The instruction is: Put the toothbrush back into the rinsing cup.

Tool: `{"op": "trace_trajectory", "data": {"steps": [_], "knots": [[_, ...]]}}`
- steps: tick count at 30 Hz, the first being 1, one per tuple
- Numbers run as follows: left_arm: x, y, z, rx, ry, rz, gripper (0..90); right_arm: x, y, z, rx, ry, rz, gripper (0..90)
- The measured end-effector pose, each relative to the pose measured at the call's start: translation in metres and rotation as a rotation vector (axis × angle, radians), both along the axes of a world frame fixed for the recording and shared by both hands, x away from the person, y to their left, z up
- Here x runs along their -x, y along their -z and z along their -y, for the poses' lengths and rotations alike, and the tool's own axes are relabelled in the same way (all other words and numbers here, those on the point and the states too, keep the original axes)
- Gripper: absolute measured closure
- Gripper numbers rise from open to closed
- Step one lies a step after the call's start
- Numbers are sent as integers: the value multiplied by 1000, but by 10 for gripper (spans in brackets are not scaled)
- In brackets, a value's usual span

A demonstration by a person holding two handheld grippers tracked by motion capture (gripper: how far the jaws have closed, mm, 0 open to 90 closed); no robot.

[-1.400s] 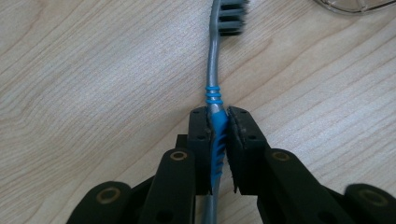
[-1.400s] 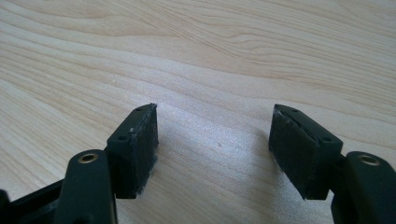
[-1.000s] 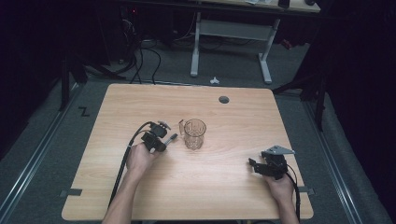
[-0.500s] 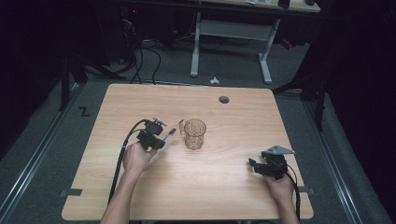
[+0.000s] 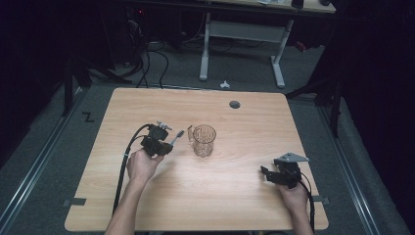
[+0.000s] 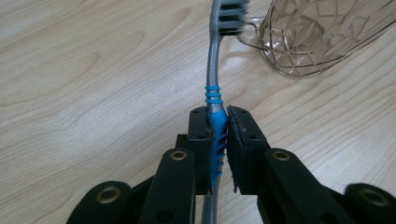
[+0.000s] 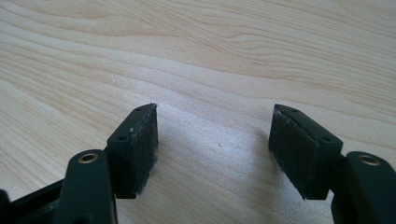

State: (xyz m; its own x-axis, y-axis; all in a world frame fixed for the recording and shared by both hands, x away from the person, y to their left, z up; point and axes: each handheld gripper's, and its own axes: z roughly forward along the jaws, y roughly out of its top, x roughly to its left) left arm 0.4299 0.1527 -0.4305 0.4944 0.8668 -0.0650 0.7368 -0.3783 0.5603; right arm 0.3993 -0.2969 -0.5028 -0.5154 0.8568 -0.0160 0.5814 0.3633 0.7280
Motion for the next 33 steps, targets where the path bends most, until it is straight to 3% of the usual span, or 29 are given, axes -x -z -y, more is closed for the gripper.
{"op": "trace_trajectory", "data": {"steps": [22,33], "knots": [[6,-13,-3,126,4,63,800,0,0,0,0,0,0,334],[5,-27,3,131,15,101,799,0,0,0,2,-1,-1,334]]}}
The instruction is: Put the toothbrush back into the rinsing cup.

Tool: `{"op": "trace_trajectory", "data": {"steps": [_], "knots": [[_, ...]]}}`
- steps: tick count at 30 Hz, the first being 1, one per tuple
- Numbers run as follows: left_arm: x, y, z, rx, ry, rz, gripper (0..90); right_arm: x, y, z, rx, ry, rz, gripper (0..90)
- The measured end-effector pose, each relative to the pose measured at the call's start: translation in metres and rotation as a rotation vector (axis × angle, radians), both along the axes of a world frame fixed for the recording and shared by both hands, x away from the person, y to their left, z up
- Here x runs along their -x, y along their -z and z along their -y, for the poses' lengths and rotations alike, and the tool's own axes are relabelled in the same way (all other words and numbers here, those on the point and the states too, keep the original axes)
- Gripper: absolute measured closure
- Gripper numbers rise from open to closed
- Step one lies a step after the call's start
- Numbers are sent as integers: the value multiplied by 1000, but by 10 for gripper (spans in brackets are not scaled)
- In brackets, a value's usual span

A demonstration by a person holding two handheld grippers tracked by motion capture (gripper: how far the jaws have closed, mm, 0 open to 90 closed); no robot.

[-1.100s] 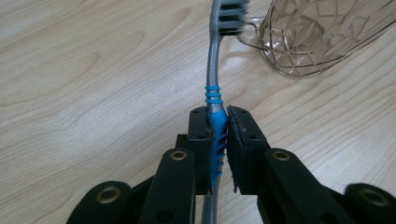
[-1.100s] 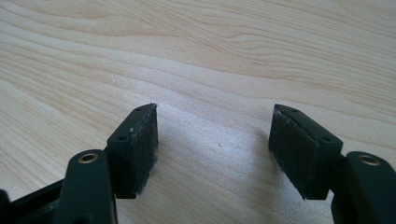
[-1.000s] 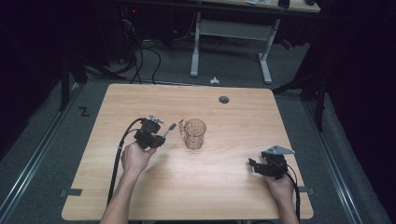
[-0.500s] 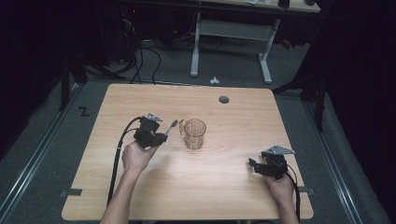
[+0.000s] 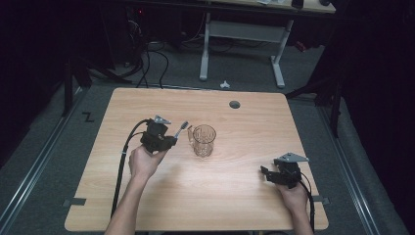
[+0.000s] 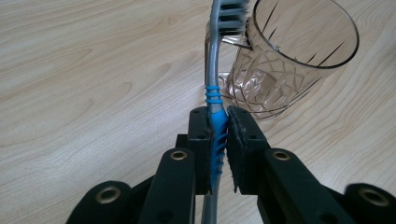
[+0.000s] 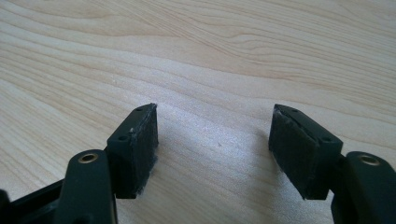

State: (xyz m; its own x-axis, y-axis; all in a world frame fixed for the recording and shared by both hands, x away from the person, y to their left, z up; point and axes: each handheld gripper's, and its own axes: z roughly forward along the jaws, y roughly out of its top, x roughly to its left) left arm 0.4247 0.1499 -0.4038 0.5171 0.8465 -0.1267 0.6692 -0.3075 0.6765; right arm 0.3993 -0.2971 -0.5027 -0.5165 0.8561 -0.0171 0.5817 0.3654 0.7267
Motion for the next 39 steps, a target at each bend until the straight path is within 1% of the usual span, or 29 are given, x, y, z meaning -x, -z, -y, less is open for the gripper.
{"op": "trace_trajectory", "data": {"steps": [1,8,10,12,14,24,27,31,34,38,39], "knots": [[0,-1,0,10,3,-2,799,0,0,0,-1,0,0,334],[-2,-6,3,8,2,14,799,0,0,0,-1,-1,0,333],[-3,-8,4,3,6,22,799,0,0,0,-1,0,0,334],[-4,-10,6,7,6,34,799,0,0,0,-1,0,0,334],[-5,-12,6,36,7,43,799,0,0,0,0,0,0,334],[-14,-17,13,74,3,90,801,0,0,0,0,0,0,334],[-17,-18,13,111,-2,105,801,0,0,0,0,0,0,333],[-22,-20,14,125,-6,121,801,0,0,0,-1,-1,0,334],[-25,-25,17,140,-4,141,801,0,0,0,0,-2,1,334],[-28,-29,21,146,1,156,801,0,0,0,0,0,0,334],[-29,-30,22,138,5,159,801,0,0,0,0,0,0,334]]}}
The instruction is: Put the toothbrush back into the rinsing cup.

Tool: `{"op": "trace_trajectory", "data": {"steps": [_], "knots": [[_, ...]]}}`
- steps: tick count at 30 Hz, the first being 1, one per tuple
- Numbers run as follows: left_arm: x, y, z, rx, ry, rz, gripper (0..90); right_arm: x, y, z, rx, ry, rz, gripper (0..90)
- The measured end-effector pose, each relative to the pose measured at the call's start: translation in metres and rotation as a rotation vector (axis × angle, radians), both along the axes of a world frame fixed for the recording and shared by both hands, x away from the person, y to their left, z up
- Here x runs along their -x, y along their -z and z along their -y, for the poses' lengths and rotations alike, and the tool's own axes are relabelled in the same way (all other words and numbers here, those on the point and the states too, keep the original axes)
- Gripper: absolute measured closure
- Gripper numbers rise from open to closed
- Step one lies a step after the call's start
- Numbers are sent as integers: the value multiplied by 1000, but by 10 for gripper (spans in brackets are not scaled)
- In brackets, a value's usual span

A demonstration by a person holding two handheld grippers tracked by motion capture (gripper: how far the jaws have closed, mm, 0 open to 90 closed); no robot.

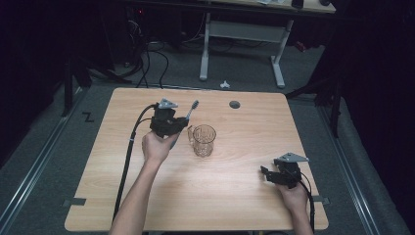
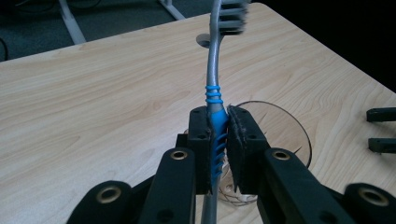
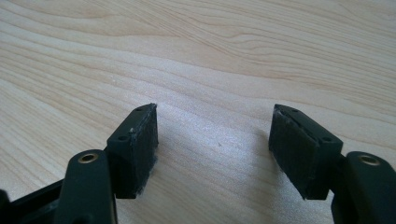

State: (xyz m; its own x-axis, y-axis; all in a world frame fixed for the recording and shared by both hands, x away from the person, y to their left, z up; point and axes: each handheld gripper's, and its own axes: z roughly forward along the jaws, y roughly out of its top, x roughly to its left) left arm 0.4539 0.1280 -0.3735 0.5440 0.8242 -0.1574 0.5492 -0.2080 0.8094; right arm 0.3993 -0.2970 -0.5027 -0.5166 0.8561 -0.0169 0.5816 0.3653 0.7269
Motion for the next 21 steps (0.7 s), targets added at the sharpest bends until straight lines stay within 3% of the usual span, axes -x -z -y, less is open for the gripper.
{"op": "trace_trajectory", "data": {"steps": [5,15,21], "knots": [[-4,-2,4,12,2,20,801,0,0,0,0,0,0,334],[-14,2,2,75,-18,50,802,0,0,0,1,0,1,334],[-20,0,9,55,-14,64,802,0,0,0,1,0,1,334]]}}
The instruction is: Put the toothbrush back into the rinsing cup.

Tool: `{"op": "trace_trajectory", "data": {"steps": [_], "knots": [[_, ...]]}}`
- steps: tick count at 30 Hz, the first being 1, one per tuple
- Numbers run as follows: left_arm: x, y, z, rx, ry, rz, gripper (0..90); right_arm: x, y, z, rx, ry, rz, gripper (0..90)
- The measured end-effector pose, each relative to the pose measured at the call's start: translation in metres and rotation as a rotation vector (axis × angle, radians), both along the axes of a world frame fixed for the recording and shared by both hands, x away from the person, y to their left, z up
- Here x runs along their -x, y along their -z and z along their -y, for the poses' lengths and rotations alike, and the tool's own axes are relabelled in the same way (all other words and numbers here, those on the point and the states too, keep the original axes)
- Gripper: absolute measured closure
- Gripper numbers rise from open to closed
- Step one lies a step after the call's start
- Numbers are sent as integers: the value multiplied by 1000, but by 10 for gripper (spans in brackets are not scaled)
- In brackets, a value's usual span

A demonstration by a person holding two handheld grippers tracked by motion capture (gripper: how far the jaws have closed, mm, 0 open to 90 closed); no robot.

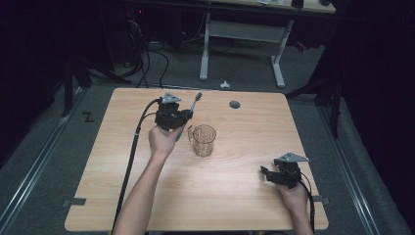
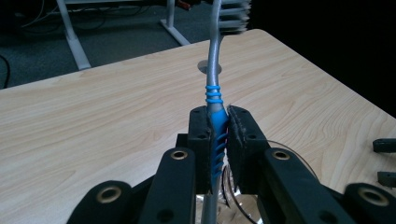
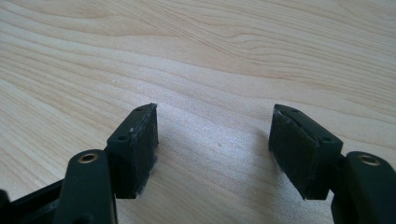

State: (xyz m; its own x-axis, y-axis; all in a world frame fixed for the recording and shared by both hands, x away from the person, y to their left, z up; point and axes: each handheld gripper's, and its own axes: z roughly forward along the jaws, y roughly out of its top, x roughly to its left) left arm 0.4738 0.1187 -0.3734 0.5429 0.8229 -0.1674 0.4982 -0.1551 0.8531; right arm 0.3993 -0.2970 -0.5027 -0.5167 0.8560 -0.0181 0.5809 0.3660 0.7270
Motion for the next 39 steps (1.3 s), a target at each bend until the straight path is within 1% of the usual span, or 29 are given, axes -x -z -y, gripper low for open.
{"op": "trace_trajectory", "data": {"steps": [4,6,7,8,9,10,14,17,20,23,25,30,33,36,39], "knots": [[-3,-2,5,10,7,14,802,0,0,0,0,1,0,334],[-6,-1,6,24,8,19,802,0,0,0,3,-3,0,334],[-7,0,7,18,4,18,802,0,0,0,3,-3,0,334],[-9,0,9,-3,3,23,802,0,0,0,3,-3,0,334],[-10,1,9,-11,3,31,802,0,0,0,3,-3,0,334],[-11,1,10,-7,2,35,802,0,0,0,3,-3,1,334],[-15,0,11,37,-2,50,802,0,0,0,3,-3,1,334],[-16,0,12,46,-3,60,802,0,0,0,2,-2,1,334],[-18,-1,14,73,-7,84,802,0,0,0,2,-2,1,334],[-19,-1,15,77,-7,103,803,0,0,0,5,-3,1,334],[-21,1,16,92,-6,101,803,0,0,0,4,-2,1,334],[-25,4,20,100,-4,96,803,0,0,0,2,1,1,335],[-27,5,22,115,-6,103,803,0,0,0,2,1,1,335],[-29,5,24,119,-8,112,803,0,0,0,2,1,0,335],[-32,7,25,135,-13,119,803,0,0,0,1,1,0,335]]}}
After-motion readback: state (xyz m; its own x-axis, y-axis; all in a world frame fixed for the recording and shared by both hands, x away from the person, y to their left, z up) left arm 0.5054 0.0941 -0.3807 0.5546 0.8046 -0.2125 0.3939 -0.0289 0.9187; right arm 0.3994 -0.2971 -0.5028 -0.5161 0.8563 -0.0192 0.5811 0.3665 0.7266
